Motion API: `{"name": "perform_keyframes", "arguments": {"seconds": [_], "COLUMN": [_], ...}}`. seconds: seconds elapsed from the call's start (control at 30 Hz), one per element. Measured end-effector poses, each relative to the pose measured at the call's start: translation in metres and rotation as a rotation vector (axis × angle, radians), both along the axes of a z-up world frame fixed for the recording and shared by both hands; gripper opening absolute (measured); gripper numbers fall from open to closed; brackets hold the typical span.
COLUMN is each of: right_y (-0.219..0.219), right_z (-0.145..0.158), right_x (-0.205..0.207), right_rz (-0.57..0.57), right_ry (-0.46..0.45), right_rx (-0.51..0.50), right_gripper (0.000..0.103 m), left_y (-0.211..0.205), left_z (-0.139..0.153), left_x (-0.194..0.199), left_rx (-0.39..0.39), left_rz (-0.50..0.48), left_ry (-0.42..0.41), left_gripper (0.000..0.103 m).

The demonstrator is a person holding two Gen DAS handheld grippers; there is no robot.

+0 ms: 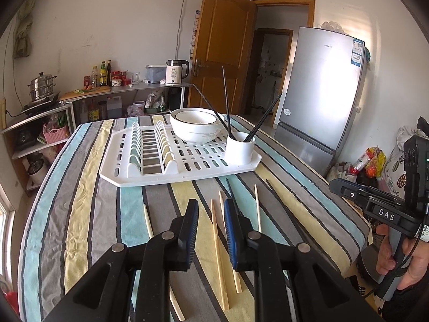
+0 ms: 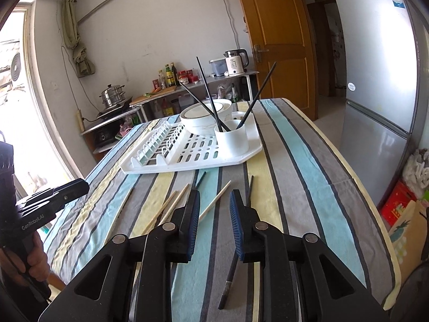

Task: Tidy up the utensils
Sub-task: 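Pull both tools back from the cup toward the chopsticks on the cloth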

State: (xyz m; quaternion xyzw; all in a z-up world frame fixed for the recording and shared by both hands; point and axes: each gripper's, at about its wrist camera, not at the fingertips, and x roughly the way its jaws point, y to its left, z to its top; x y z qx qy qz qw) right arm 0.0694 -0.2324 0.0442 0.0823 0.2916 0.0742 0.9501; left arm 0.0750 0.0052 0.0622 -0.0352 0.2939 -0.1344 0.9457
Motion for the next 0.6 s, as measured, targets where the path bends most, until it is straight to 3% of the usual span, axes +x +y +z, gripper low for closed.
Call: {"name": "perform_keyframes", "arguments": {"seconds": [0.23, 0.6], "right_y": [-0.003, -0.010], "right_z": [-0.012, -0.031], "right_x": [0.002, 0.021], "right_rz": [-0.005, -0.018], "right_ry": [0.028, 0.084], "right_rx": [-0.001, -0.014], "right_gripper": [0.024, 0.024], "left_y": [0.005, -0.022], "left_z": [-0.011, -0.026], "left_x": [0.001, 0.033], "left_rx": [0.003, 0.021], "left_rz": [0.016, -0.046], "left_ry": [0.035, 0.092], "left_gripper": [0.019, 0.019]}}
